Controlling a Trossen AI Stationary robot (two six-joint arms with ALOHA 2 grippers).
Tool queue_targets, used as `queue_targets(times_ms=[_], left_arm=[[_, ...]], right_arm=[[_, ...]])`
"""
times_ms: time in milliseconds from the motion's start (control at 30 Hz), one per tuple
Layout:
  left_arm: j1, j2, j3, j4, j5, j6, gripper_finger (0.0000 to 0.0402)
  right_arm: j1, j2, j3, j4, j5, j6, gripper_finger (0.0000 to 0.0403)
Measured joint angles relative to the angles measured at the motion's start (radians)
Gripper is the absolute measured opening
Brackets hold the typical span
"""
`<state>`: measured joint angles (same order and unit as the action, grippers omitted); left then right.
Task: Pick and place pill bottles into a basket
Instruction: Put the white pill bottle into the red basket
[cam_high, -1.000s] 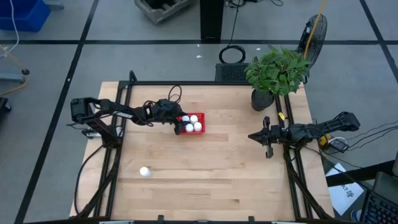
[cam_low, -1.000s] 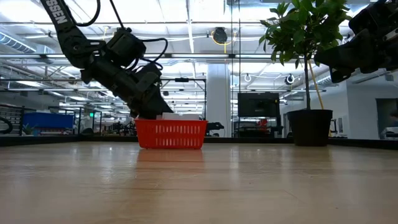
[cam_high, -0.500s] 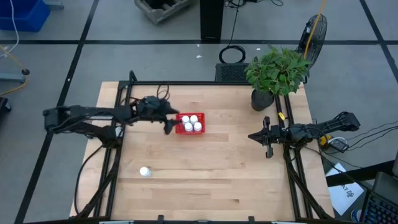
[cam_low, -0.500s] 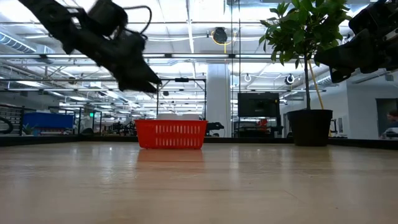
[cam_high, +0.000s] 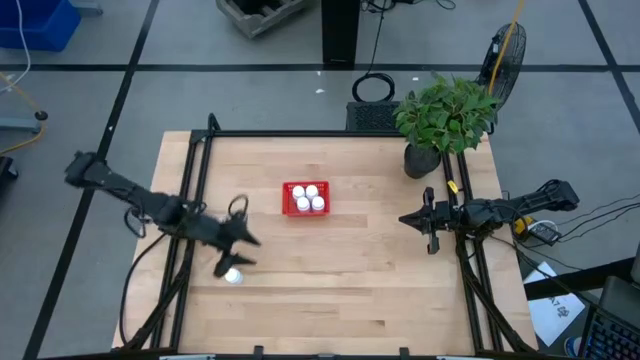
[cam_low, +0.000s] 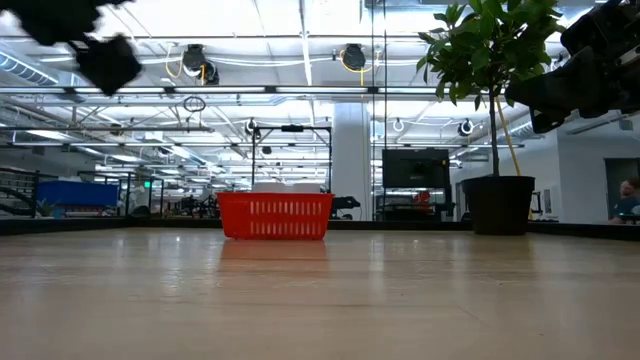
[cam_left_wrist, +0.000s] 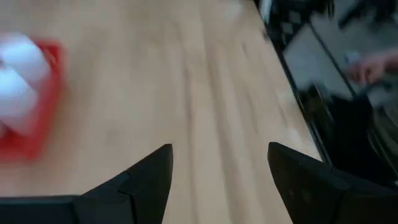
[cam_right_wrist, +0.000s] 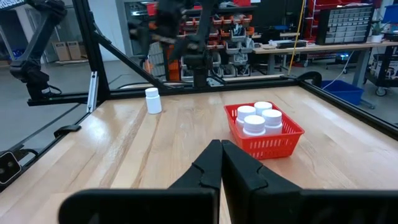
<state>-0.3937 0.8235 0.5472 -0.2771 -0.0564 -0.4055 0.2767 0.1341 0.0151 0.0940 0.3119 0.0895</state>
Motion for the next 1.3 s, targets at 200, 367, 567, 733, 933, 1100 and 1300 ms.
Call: queue_targets(times_ms=[200, 367, 567, 733, 933, 1100, 1300], left_arm=[[-0.263, 0.047, 0.000, -0.017, -0.082, -0.183, 0.0269], [-0.380, 0.097, 0.000, 0.139, -0.168, -0.108, 0.0269], [-0.529, 0.120, 0.000, 0.135, -0.333, -0.043, 0.0269], [-0.645, 0.104, 0.000, 0.082, -0.471, 0.041, 0.0269], [-0.724, 0.084, 0.000, -0.008, -0.566, 0.040, 0.0269], [-0.750, 0.085, 0.000, -0.041, -0.582, 0.053, 0.0269], [-0.774, 0.079, -0.069, -0.003, -0.659, -0.003, 0.0269]], right_arm=[[0.000, 0.000, 0.000, 0.000, 0.000, 0.000, 0.0000], [0.000, 0.000, 0.000, 0.000, 0.000, 0.000, 0.0000], [0.000, 0.000, 0.000, 0.000, 0.000, 0.000, 0.0000], [0.000, 0.000, 0.000, 0.000, 0.000, 0.000, 0.0000], [0.000, 0.000, 0.000, 0.000, 0.000, 0.000, 0.0000], [0.000, 0.000, 0.000, 0.000, 0.000, 0.000, 0.0000], [0.000, 0.000, 0.000, 0.000, 0.000, 0.000, 0.0000]])
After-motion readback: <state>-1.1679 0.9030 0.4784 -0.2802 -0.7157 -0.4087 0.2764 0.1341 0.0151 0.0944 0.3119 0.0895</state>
